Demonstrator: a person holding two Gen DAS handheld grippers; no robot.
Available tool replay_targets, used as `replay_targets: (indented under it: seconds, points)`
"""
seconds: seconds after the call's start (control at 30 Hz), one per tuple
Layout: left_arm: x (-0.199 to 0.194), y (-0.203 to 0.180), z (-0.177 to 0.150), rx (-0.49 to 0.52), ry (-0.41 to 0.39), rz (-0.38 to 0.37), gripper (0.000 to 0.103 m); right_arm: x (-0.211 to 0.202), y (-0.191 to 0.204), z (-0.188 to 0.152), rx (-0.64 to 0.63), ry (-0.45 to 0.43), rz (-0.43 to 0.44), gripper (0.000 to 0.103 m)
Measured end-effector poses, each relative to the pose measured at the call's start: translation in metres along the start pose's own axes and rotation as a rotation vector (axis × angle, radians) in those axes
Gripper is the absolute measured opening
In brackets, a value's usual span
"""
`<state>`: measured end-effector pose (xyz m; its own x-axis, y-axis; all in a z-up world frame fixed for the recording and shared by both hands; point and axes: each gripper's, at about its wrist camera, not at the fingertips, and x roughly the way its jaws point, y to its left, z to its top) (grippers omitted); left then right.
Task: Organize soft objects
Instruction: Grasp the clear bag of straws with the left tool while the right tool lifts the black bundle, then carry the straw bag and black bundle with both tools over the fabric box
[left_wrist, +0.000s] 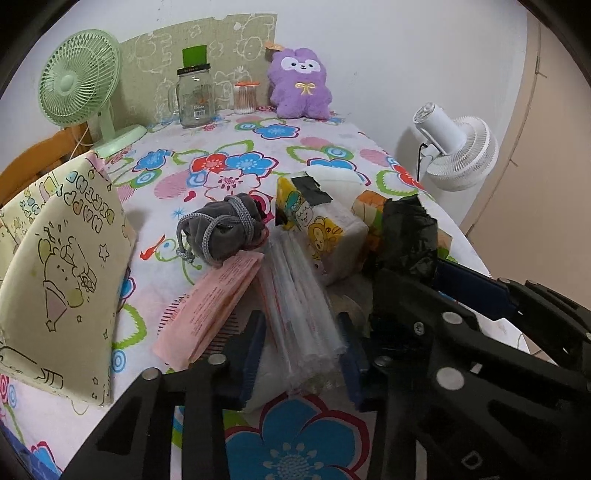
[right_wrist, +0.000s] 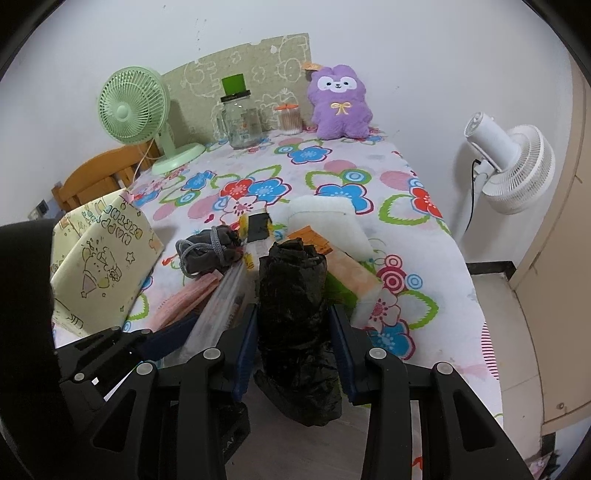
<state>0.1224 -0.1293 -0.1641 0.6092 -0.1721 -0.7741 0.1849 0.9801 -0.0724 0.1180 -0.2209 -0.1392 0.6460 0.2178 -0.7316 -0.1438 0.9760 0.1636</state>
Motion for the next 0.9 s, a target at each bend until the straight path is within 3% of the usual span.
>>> replay_targets:
  seconds: [0.27,0.9]
  points:
    - [-0.010,0.004,-0.001,0.004,-0.019,-0.012,0.020,-0.003,0.006,0.001,0.004,0.000,-0.001,0.042]
    - [-0.057,0.013,0.012,-0.006,-0.100,-0.008,0.020,-0.040,0.029,0.018,-0.010,-0.073,0.001,0.042]
